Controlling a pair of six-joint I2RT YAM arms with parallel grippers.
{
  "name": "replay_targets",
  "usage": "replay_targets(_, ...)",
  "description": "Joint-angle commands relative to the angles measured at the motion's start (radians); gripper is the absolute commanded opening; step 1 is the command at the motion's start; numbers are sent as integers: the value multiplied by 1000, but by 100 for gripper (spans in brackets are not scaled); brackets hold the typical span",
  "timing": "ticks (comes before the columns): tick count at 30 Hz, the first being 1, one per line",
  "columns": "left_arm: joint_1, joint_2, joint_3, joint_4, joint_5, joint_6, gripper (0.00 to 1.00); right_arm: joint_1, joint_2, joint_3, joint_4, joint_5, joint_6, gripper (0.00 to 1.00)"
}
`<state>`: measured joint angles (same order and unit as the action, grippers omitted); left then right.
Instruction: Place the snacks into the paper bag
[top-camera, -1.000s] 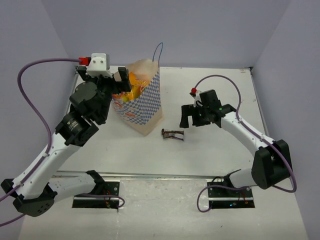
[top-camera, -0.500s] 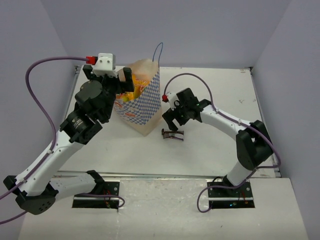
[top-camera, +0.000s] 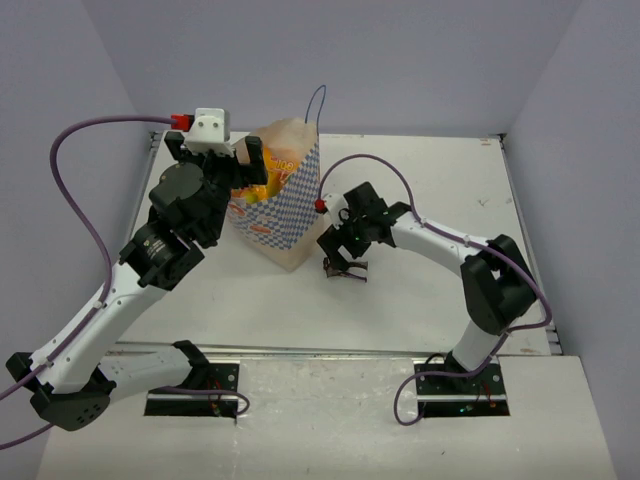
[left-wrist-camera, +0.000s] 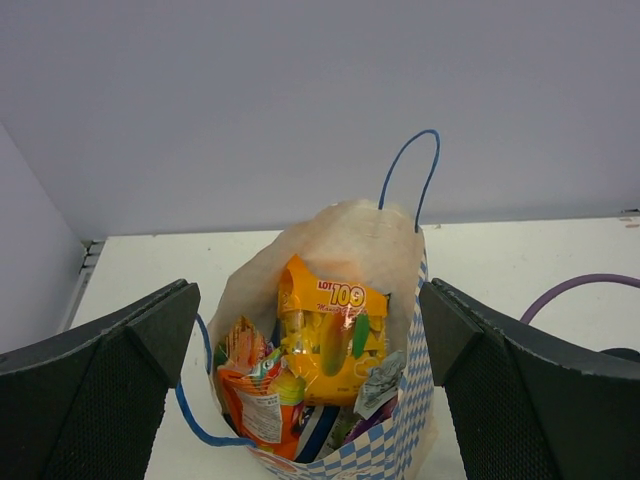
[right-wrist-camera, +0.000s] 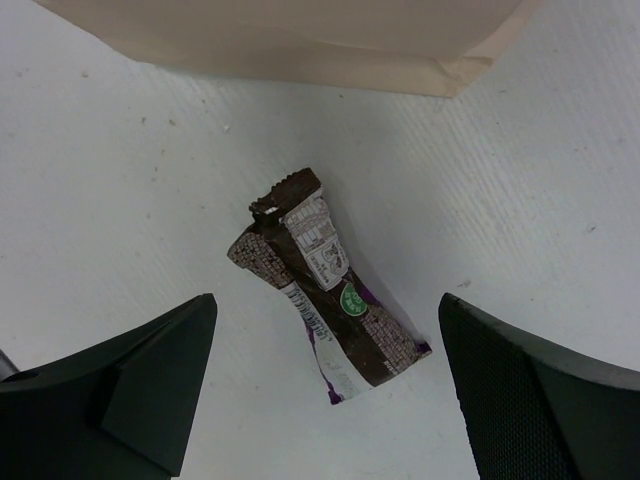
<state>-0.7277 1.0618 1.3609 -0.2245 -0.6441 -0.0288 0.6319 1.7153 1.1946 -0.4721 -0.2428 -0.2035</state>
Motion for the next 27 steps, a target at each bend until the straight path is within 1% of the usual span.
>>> replay_targets(1, 1, -17, 0, 45, -26, 24, 100, 17, 12, 8, 39, -52, -10, 95)
replay_targets(7, 1, -20, -2, 40, -26, 24, 100, 20, 52, -1, 73, -52, 27, 94)
replay_targets(9, 1, -23, 1, 39, -26, 24, 100, 22, 76, 23, 47, -29, 35, 91)
replay_targets(16, 1, -13, 21, 37, -28, 27, 100, 22, 122, 57, 26, -4, 75, 90)
replay_targets(18, 1, -3, 26, 39, -28, 59, 100, 22, 144, 74, 0, 8, 85, 88)
replay_targets(19, 1, -2, 30, 40, -28, 64, 100, 22, 155, 89, -11, 8, 90, 84)
replay_targets(20, 1, 3, 33, 40, -28, 67, 100, 22, 174, 98, -31, 7, 93, 78)
replay_targets(24, 1, 7, 35, 47, -26, 76, 100, 22, 184, 103, -40, -6, 104, 66)
replay_targets(26, 1, 7, 30, 47, -28, 79, 100, 22, 184, 102, -40, -7, 105, 61)
replay_targets(27, 1, 6, 29, 48, -29, 81, 100, 22, 185, 103, -42, -9, 105, 57)
